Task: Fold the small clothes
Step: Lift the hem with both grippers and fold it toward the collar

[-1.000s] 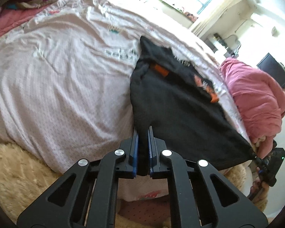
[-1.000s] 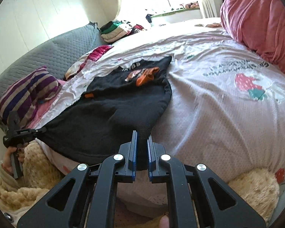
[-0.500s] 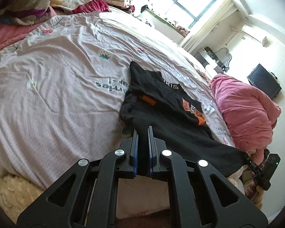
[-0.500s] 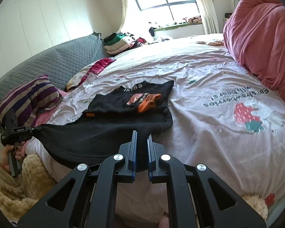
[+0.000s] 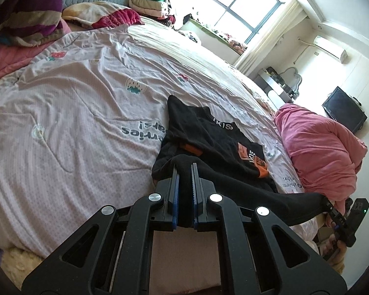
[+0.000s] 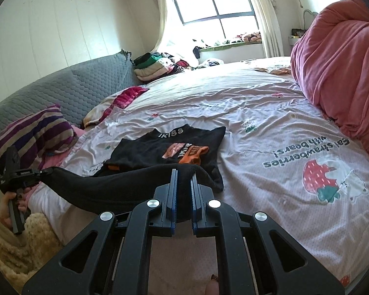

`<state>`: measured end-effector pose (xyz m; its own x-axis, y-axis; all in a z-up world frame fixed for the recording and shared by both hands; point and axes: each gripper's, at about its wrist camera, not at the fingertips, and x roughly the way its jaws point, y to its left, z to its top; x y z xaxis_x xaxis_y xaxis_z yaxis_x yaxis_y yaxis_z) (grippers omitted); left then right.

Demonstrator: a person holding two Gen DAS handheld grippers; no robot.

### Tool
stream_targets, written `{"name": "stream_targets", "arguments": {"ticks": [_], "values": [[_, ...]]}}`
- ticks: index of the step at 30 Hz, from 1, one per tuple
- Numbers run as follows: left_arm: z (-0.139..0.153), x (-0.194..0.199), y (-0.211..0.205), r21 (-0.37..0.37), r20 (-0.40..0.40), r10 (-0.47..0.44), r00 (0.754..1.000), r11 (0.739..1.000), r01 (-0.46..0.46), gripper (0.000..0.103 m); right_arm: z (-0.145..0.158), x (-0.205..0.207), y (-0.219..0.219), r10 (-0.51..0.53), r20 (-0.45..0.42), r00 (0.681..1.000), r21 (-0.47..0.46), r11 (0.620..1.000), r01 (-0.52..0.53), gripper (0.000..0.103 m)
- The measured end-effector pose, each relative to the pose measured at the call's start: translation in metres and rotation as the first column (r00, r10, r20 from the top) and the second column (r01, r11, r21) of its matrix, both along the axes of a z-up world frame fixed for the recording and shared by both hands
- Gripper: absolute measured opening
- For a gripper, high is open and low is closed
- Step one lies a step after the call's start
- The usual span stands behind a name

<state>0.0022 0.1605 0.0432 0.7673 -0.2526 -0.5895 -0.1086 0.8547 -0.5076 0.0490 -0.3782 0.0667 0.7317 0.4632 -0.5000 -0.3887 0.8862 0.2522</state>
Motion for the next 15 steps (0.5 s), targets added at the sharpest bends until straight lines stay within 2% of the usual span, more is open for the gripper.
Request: {"name": "stream_targets", "arguments": {"ticks": [15], "values": [[0.01, 0.035, -0.001, 0.052, 0.021, 0.012, 1.0, 0.999, -0.013, 0.003, 0.008, 0.038, 0.012, -0.042, 0.023, 0.999, -0.019, 0.999, 0.043, 0.008]]}}
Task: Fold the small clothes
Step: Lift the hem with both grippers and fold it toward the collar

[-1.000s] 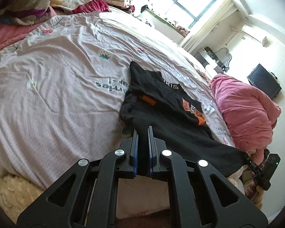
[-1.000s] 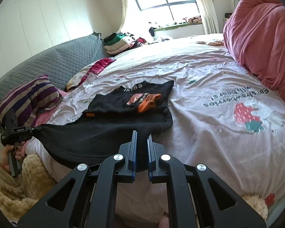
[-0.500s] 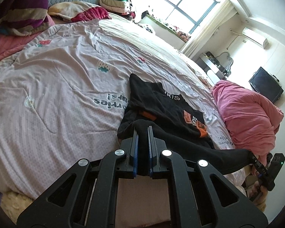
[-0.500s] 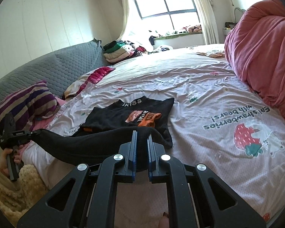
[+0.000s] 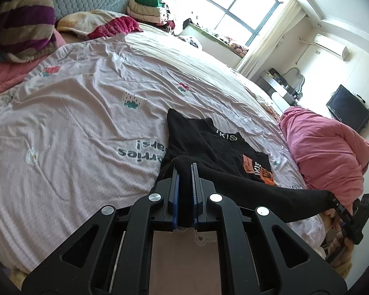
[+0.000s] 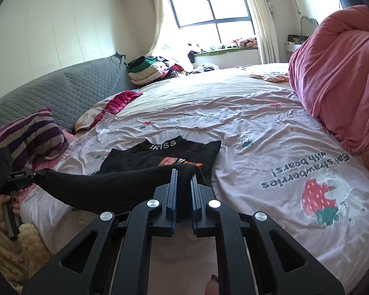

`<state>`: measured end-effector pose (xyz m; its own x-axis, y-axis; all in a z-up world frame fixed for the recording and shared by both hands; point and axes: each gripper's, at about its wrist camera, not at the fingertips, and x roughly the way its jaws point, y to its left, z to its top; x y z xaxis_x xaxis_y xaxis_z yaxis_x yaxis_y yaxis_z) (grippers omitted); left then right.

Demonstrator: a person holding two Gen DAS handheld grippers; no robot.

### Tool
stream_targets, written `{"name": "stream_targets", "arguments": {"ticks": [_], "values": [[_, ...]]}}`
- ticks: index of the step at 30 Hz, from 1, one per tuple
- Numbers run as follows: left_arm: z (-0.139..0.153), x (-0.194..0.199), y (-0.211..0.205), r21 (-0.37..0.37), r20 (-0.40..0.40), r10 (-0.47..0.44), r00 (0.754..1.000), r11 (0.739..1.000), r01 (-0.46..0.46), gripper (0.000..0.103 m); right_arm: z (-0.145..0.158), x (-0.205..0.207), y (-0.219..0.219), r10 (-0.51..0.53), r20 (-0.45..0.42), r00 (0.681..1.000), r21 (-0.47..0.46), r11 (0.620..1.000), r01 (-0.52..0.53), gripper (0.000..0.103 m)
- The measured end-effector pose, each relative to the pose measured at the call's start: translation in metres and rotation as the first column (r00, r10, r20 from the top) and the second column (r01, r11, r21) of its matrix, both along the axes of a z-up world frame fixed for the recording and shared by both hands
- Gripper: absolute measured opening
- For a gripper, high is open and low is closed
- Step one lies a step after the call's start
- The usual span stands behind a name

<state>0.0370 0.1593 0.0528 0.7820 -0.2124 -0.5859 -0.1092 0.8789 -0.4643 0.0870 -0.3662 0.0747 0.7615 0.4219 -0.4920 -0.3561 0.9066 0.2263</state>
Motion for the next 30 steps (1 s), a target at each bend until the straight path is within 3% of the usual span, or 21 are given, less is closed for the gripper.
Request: {"name": "stream_targets", "arguments": {"ticks": [30], "values": [[0.012, 0.086, 0.005, 0.054, 0.014, -0.005, 1.0, 0.999, 0.005, 0.003, 0.012, 0.087, 0.019, -0.058, -0.002, 0.998, -0.021, 0.998, 0.058, 0.008]]}}
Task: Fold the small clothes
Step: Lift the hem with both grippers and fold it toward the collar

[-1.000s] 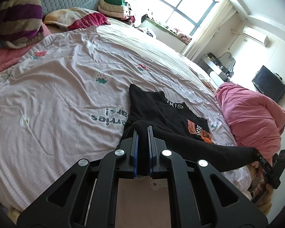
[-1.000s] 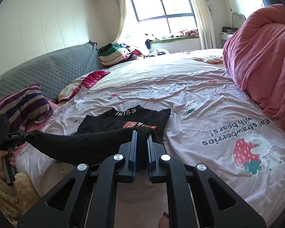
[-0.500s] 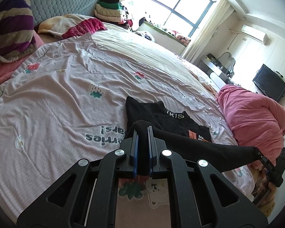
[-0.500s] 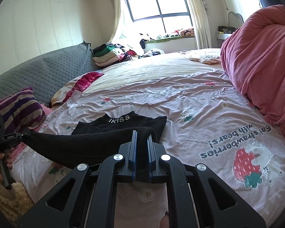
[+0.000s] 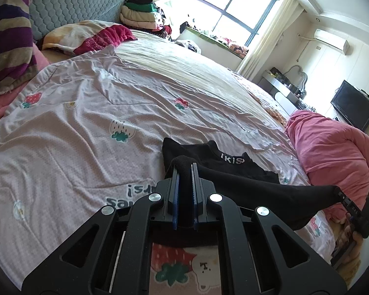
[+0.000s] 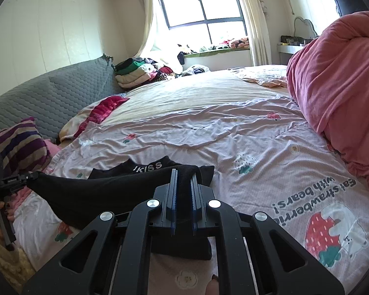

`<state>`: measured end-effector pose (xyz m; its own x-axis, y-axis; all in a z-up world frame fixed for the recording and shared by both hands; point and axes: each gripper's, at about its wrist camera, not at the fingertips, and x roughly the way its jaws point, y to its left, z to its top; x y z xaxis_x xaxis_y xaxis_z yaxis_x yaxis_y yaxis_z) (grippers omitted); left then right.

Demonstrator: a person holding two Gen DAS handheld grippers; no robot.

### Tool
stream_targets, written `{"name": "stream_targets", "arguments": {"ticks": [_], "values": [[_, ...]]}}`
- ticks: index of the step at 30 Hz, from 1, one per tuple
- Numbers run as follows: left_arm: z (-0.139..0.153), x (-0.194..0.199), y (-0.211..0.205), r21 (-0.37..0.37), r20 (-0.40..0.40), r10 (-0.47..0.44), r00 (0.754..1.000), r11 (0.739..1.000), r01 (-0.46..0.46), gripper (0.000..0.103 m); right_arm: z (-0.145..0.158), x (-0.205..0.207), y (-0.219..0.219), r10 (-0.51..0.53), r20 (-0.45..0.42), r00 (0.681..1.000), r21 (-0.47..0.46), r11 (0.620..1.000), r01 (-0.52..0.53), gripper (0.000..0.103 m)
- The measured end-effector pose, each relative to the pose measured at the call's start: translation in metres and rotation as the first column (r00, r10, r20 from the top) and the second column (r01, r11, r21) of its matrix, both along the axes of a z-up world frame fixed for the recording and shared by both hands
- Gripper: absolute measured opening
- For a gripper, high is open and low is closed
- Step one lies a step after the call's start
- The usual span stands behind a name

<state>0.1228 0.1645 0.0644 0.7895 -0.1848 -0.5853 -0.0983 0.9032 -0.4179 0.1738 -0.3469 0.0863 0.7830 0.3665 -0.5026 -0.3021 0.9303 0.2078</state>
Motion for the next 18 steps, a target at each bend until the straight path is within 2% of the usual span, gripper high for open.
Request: {"name": "stream_targets", "arguments": {"ticks": [4, 7, 10, 18], "values": [[-0.002, 0.01, 0.001, 0.0, -0.006, -0.002, 1.0, 1.0, 0.002, 0.003, -0.001, 0.01, 0.002, -0.007, -0.002, 1.0, 0.0, 1.0, 0.007, 0.008], [0.0, 0.013, 0.002, -0.027, 0.001, -0.014, 1.0, 1.0, 0.014, 0.003, -0.002, 0.017, 0.002, -0.014, -0.004, 1.0, 0.001, 1.0, 0.014, 0.008], [0.004, 0.02, 0.0, 0.005, 0.012, -0.01, 1.0, 1.0, 0.009, 0.003, -0.002, 0.025, 0.002, -0.026, -0.004, 1.0, 0.004, 1.0, 0.026, 0.008], [-0.001, 0.05, 0.003, 0.024, -0.006, 0.007, 1.0, 1.0, -0.007, 0.003, -0.007, 0.049, 0.009, -0.036, -0.016, 0.999, -0.024, 0.999, 0.036, 0.008]]}}
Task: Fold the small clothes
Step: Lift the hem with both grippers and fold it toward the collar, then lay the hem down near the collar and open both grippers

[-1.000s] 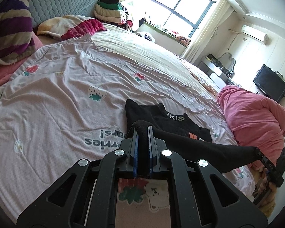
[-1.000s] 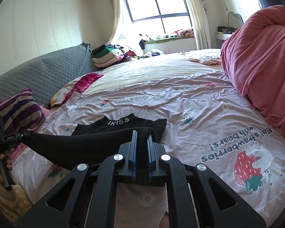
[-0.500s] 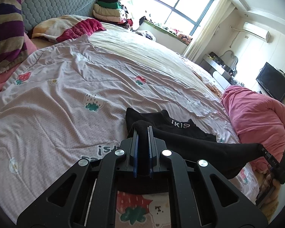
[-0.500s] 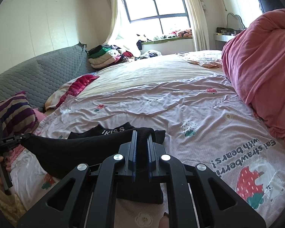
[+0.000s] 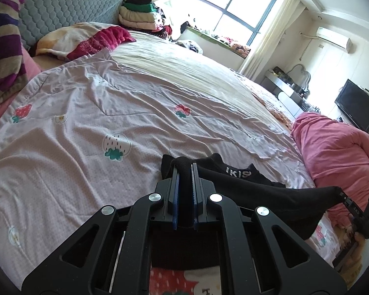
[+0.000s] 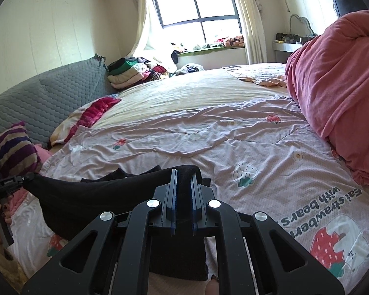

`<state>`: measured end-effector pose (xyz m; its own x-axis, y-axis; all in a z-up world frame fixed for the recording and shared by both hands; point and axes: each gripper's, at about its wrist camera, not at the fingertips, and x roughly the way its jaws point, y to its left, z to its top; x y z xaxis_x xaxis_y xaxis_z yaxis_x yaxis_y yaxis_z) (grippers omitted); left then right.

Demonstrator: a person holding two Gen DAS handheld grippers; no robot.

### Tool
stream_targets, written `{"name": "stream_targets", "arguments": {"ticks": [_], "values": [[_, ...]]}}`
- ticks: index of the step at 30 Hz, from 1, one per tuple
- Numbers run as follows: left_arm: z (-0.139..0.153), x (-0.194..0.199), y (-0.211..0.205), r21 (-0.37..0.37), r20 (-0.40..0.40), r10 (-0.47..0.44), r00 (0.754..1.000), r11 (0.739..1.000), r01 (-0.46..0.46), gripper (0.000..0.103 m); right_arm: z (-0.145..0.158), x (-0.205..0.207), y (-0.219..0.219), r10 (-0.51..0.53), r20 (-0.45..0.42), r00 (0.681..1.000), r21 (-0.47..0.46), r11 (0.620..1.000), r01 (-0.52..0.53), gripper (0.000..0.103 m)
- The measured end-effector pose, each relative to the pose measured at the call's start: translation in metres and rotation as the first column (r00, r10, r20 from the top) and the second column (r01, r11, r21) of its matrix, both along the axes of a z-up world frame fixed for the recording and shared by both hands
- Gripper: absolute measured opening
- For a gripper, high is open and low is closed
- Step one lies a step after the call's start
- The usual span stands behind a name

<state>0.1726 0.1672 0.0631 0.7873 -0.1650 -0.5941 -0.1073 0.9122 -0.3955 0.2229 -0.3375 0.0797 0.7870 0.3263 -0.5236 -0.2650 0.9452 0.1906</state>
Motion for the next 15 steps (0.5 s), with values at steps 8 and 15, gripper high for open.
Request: {"name": "stream_targets", "arguments": {"ticks": [8, 15], "values": [[-0.019, 0.028, -0.001, 0.019, -0.029, 0.011, 1.0, 1.0, -0.01, 0.003, -0.022, 0.027, 0.007, -0.017, -0.035, 0.999, -0.049, 0.999, 0.015, 0.008], [-0.048, 0.043, -0.001, 0.043, -0.07, 0.018, 0.997, 0.999, -0.015, 0.003, -0.056, 0.043, 0.011, -0.027, -0.087, 0.996, -0.08, 0.997, 0.02, 0.008]]}}
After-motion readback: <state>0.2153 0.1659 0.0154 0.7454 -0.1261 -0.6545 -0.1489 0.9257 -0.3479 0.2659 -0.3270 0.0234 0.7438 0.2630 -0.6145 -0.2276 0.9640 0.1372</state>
